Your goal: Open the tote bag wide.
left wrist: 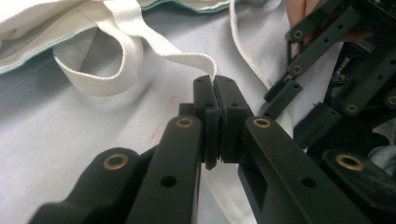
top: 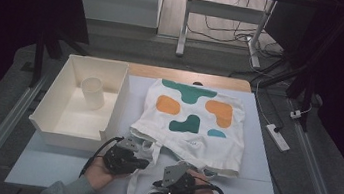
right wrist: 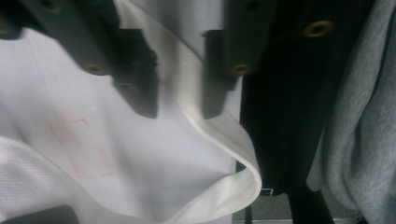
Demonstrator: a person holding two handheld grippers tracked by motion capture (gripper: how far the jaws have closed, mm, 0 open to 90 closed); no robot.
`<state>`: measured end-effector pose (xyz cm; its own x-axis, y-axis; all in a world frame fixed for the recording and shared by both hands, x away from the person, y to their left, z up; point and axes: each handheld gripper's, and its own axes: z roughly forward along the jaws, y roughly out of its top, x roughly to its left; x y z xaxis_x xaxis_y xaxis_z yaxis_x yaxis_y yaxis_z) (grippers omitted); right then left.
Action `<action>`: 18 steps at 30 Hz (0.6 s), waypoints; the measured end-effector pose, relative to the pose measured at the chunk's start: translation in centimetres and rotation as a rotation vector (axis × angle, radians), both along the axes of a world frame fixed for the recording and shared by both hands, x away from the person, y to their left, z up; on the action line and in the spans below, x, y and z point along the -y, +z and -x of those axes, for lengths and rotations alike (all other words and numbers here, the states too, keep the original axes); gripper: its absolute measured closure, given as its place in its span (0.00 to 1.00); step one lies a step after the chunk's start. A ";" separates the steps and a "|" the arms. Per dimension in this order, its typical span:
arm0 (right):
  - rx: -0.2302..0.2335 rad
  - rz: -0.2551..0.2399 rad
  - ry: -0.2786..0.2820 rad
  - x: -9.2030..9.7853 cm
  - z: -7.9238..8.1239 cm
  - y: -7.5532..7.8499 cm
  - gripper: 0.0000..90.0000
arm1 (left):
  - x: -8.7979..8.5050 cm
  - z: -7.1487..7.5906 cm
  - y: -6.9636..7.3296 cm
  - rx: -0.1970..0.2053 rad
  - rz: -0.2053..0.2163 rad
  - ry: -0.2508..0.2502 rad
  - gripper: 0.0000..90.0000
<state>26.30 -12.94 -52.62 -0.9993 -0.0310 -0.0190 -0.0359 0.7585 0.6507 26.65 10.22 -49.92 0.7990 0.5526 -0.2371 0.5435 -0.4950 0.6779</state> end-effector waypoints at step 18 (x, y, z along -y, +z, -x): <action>0.220 -0.207 -0.185 5.3 0.1 5.1 0.95 | -0.2 -0.2 1.0 0.007 0.095 0.012 0.97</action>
